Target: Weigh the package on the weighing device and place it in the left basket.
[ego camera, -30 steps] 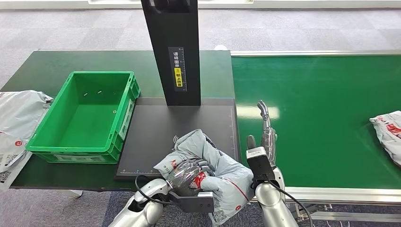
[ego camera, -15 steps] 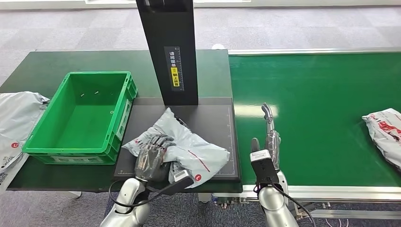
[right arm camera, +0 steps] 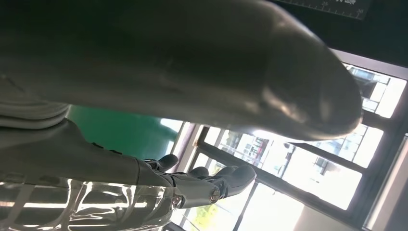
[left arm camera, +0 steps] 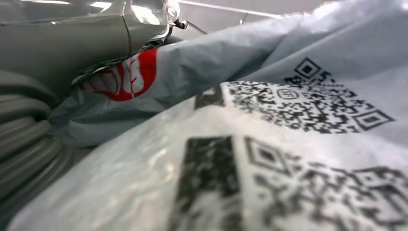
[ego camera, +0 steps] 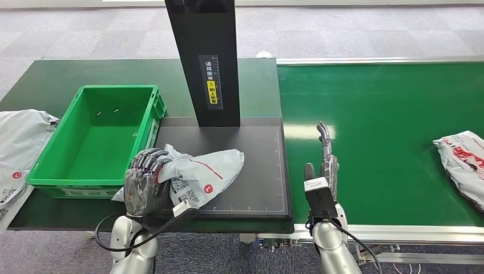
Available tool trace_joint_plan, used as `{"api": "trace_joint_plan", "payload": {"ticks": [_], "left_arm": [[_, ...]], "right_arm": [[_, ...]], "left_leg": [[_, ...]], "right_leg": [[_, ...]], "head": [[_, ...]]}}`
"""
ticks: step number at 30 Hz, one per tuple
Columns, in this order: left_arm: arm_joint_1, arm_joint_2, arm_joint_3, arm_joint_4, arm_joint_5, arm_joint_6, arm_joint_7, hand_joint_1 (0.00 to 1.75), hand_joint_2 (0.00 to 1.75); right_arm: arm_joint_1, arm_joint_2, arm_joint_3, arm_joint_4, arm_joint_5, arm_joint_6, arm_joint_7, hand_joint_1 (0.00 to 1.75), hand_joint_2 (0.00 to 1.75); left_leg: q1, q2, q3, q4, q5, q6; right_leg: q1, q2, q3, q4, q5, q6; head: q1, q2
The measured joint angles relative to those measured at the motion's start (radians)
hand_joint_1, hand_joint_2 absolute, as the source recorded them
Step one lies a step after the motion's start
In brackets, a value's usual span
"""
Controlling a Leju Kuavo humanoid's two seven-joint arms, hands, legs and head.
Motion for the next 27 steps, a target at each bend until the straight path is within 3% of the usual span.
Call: {"api": "trace_joint_plan", "payload": {"ticks": [12,23,27], "left_arm": [[-0.001,-0.003,0.044,-0.333,-0.066,0.000,-0.001,1.75,1.75],[-0.099,0.024,0.027,-0.660,0.003,0.000,-0.001,1.75,1.75],[-0.133,0.025,-0.011,-0.743,-0.051,0.000,-0.001,1.75,1.75]], "right_arm": [[-0.043,0.000,0.002,0.037,-0.026,-0.007,-0.005,0.00,0.00],[-0.076,0.000,0.012,0.093,-0.066,-0.020,-0.035,0.00,0.00],[-0.076,0.000,0.018,0.102,-0.075,-0.030,-0.041,0.00,0.00]], "left_leg": [[0.000,0.000,0.000,0.000,0.000,0.000],[0.000,0.000,0.000,0.000,0.000,0.000],[0.000,-0.001,0.000,0.000,0.000,0.000]], "right_leg": [[0.000,0.000,0.000,0.000,0.000,0.000],[0.000,0.000,0.000,0.000,0.000,0.000],[0.000,-0.001,0.000,0.000,0.000,0.000]], "head": [[0.000,0.000],[0.000,0.000],[0.000,0.000]]}}
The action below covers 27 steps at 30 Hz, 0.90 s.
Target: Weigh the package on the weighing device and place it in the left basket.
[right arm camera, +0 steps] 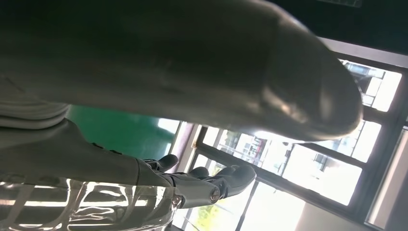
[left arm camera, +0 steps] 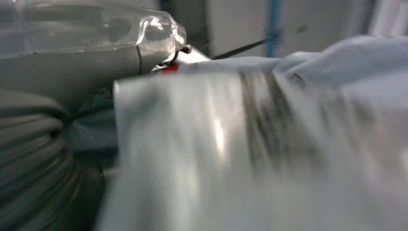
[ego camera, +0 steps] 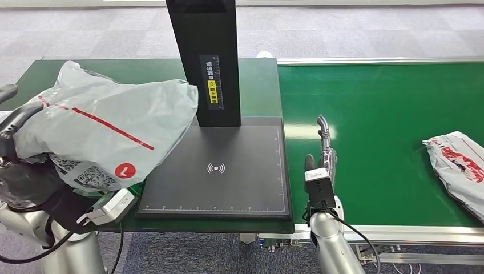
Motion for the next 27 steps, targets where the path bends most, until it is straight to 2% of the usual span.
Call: {"api": "trace_joint_plan", "payload": {"ticks": [5,8,9,10,13,15,20,27], "left_arm": [[-0.031,0.001,-0.008,-0.002,-0.043,-0.001,0.000,1.75,1.75],[-0.093,0.001,0.046,0.125,-0.167,-0.002,0.031,1.75,1.75],[-0.125,0.004,0.078,0.203,-0.240,-0.004,0.083,1.75,1.75],[-0.154,0.012,0.110,0.291,-0.304,-0.006,0.170,1.75,1.75],[-0.228,0.063,0.175,0.540,-0.370,-0.008,0.493,1.75,1.75],[-0.264,0.099,0.200,0.664,-0.370,-0.008,0.592,1.75,1.75],[-0.300,0.153,0.219,0.855,-0.372,-0.006,0.662,1.75,1.75],[-0.306,0.187,0.225,0.946,-0.372,-0.005,0.680,1.75,1.75]], "right_arm": [[0.006,0.000,0.008,-0.001,-0.001,-0.017,0.008,0.00,0.00],[0.021,0.000,0.012,-0.021,0.011,-0.025,0.025,0.00,0.00],[0.025,0.000,0.014,-0.029,0.017,-0.028,0.032,0.00,0.00],[0.028,0.000,0.017,-0.038,0.024,-0.029,0.040,0.00,0.00],[0.041,0.001,0.023,-0.065,0.045,-0.032,0.071,0.00,0.00],[0.052,0.001,0.023,-0.082,0.056,-0.035,0.085,0.00,0.00],[0.067,0.001,0.023,-0.117,0.062,-0.029,0.097,0.00,0.00],[0.083,0.001,0.023,-0.142,0.063,-0.026,0.101,0.00,0.00]], "left_leg": [[0.000,0.000,0.001,0.000,0.000,0.000],[0.000,-0.002,0.001,0.000,0.001,0.001],[0.000,-0.002,0.000,0.000,0.002,0.001],[0.000,-0.001,0.000,0.000,0.003,0.000],[0.001,0.007,0.000,0.000,0.005,-0.002],[0.001,0.009,-0.001,0.000,0.005,-0.003],[0.001,0.008,-0.003,0.000,0.006,-0.003],[0.001,0.005,-0.006,0.000,0.006,-0.003]], "right_leg": [[0.000,0.000,0.000,0.000,0.000,0.000],[0.000,-0.003,0.001,0.000,0.000,0.000],[0.000,-0.003,0.001,0.000,0.001,0.000],[-0.001,-0.002,0.000,0.000,0.002,-0.002],[0.000,0.006,-0.004,0.001,0.006,-0.005],[0.001,0.008,-0.005,0.001,0.007,-0.005],[0.001,0.008,-0.007,0.001,0.007,-0.005],[0.001,0.006,-0.008,0.000,0.006,-0.003]], "head": [[0.000,0.000],[0.000,0.000],[0.000,0.000],[0.000,0.000],[-0.001,0.000],[-0.001,0.000],[-0.001,0.000],[-0.001,0.000]]}}
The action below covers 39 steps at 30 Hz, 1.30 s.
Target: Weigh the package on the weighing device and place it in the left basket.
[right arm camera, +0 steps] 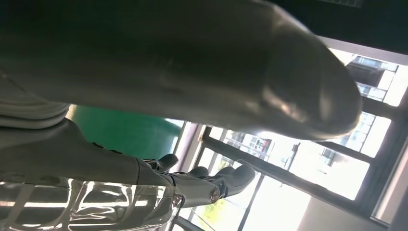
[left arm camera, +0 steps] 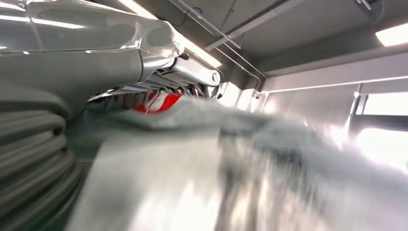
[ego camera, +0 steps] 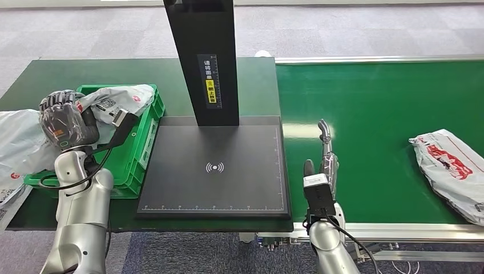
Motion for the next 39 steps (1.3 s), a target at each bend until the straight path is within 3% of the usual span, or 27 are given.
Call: {"api": "trace_joint_plan", "payload": {"ticks": [7,8,11,12,17,21,24,30,33,39], "left_arm": [[-0.001,0.008,0.000,0.024,-0.001,0.001,0.012,1.75,1.75],[-0.001,0.009,0.000,0.022,-0.001,0.002,0.017,1.67,1.75],[-0.002,0.014,-0.006,0.023,0.001,0.003,0.031,0.36,1.75],[-0.005,0.017,-0.013,0.027,0.003,0.003,0.043,0.00,1.75],[-0.012,0.021,-0.070,0.049,0.015,0.003,0.052,0.00,1.75],[-0.006,0.002,-0.059,0.046,0.077,0.005,-0.103,0.00,1.75],[0.001,-0.031,-0.009,0.030,0.109,0.006,-0.227,0.00,1.75],[0.001,-0.089,0.129,0.028,0.070,0.006,-0.357,0.00,1.75],[-0.001,-0.111,0.196,0.035,0.052,0.006,-0.381,0.00,1.75],[-0.005,-0.131,0.250,0.047,0.047,0.006,-0.382,0.00,1.75]], "right_arm": [[0.005,0.000,0.000,-0.007,0.006,0.000,0.003,0.00,0.00],[0.007,0.000,0.000,-0.007,0.010,-0.001,0.003,0.00,0.00],[0.012,0.000,-0.001,-0.009,0.023,-0.006,0.006,0.00,0.00],[0.013,0.000,-0.001,-0.009,0.028,-0.008,0.008,0.00,0.00],[0.016,0.000,-0.006,-0.015,0.040,-0.006,0.016,0.00,0.00],[0.019,-0.003,-0.007,-0.017,0.043,-0.014,0.017,0.00,0.00],[0.023,-0.008,-0.008,-0.018,0.039,-0.022,0.013,0.00,0.00],[0.029,-0.012,-0.008,-0.023,0.034,-0.038,0.004,0.00,0.00],[0.030,-0.013,-0.009,-0.024,0.034,-0.039,0.002,0.00,0.00],[0.031,-0.017,-0.009,-0.024,0.035,-0.040,0.002,0.00,0.00]], "left_leg": [[0.000,0.000,0.000,0.000,0.000,0.000],[0.000,0.000,0.000,0.000,0.000,0.000],[0.001,0.000,0.000,0.000,0.000,0.000],[0.001,0.000,0.000,0.000,0.000,0.000],[0.000,0.000,0.000,0.000,0.000,0.000],[0.000,0.000,0.000,0.000,0.000,0.000],[0.000,0.000,0.000,0.000,0.000,0.000],[0.000,0.000,0.000,0.000,0.000,0.000],[0.000,0.000,0.000,0.000,0.000,0.000],[0.000,0.000,0.000,0.000,0.000,0.000]], "right_leg": [[0.000,0.000,0.000,0.000,0.001,0.001],[0.000,0.000,0.000,0.000,0.001,0.001],[0.000,0.000,0.000,0.000,0.001,0.001],[0.000,0.000,-0.001,0.000,0.001,0.001],[0.000,0.000,0.000,0.000,0.001,0.001],[0.000,0.000,0.000,0.000,0.001,0.001],[0.000,0.000,0.000,0.000,0.001,0.001],[-0.001,0.000,0.000,0.000,0.001,0.001],[-0.001,0.000,0.000,0.000,0.001,0.001],[-0.001,0.000,0.000,0.000,0.001,0.001]], "head": [[0.000,0.000],[0.000,0.000],[0.000,0.000],[0.000,0.000],[0.000,0.000],[0.000,0.000],[0.000,0.000],[0.000,0.000],[0.000,0.000],[0.000,0.000]]}}
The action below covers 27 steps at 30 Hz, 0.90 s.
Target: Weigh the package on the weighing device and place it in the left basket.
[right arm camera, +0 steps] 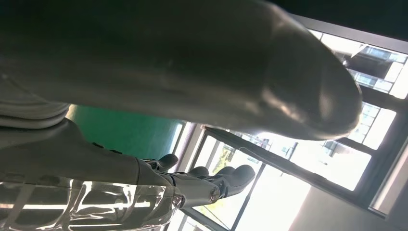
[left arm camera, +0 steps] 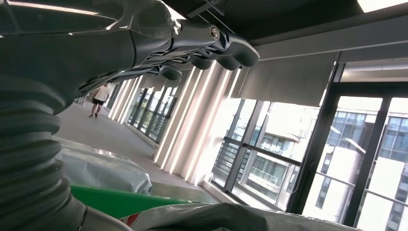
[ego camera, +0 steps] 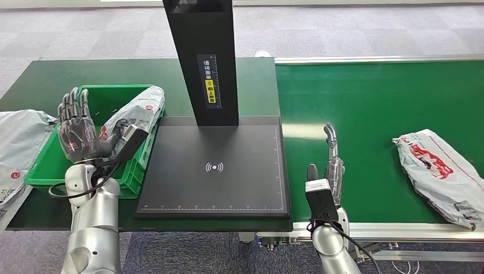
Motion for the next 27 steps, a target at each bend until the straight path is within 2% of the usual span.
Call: {"api": "trace_joint_plan", "payload": {"ticks": [10,13,15,16,19,22,25,27], "left_arm": [[-0.001,-0.014,0.025,0.005,0.027,0.000,-0.024,0.00,1.75],[0.000,-0.028,0.034,0.006,0.184,0.000,-0.157,0.00,1.75],[0.006,-0.043,0.032,0.008,0.352,0.000,-0.258,0.00,1.75],[0.014,-0.047,0.015,0.009,0.449,0.000,-0.283,0.00,1.75],[0.068,-0.048,-0.103,-0.013,0.758,0.000,-0.299,0.00,1.75],[0.182,-0.032,-0.306,-0.153,1.041,-0.009,-0.300,0.00,1.75],[0.307,-0.022,-0.507,-0.337,1.164,-0.012,-0.301,0.00,1.75],[0.378,-0.028,-0.584,-0.438,1.169,-0.005,-0.301,0.00,1.75]], "right_arm": [[0.001,-0.001,0.000,0.000,0.000,0.000,0.000,0.00,0.00],[0.002,-0.001,0.000,-0.002,-0.002,0.001,0.000,0.00,0.00],[0.002,-0.001,-0.001,-0.004,-0.004,0.001,-0.002,0.00,0.00],[0.002,-0.001,-0.001,-0.005,-0.006,0.001,-0.005,0.00,0.00],[0.000,-0.002,-0.004,-0.005,-0.015,0.003,-0.027,0.00,0.00],[-0.008,-0.002,-0.005,-0.005,-0.026,0.023,-0.052,0.00,0.00],[-0.018,-0.002,0.000,-0.005,-0.015,0.055,-0.058,0.00,0.00],[-0.022,-0.002,0.006,-0.005,-0.008,0.064,-0.058,0.00,0.00]], "left_leg": [[0.000,0.000,0.000,0.000,0.000,0.000],[0.000,0.000,0.000,0.000,0.000,0.000],[0.000,0.000,0.000,0.000,0.000,0.000],[0.000,0.000,0.000,0.000,0.000,0.000],[0.000,0.000,0.000,0.000,0.000,0.000],[0.000,0.000,-0.001,0.000,-0.001,0.001],[-0.001,-0.002,-0.002,0.000,-0.002,0.002],[-0.001,-0.003,-0.002,0.000,-0.002,0.003]], "right_leg": [[0.000,0.000,0.000,0.000,0.000,0.000],[0.000,0.000,0.000,0.000,0.000,0.000],[0.000,0.000,0.000,0.000,0.000,0.000],[0.000,0.000,0.000,0.000,0.000,0.000],[0.000,0.000,0.000,0.000,0.000,0.000],[0.000,0.000,0.000,0.000,0.000,0.000],[-0.001,-0.002,0.001,0.000,-0.002,0.002],[-0.001,-0.003,0.001,-0.001,-0.002,0.003]], "head": [[0.000,0.000],[0.000,0.000],[0.000,0.000],[0.000,0.000],[0.000,0.000],[0.000,0.000],[0.000,0.000],[0.000,0.000]]}}
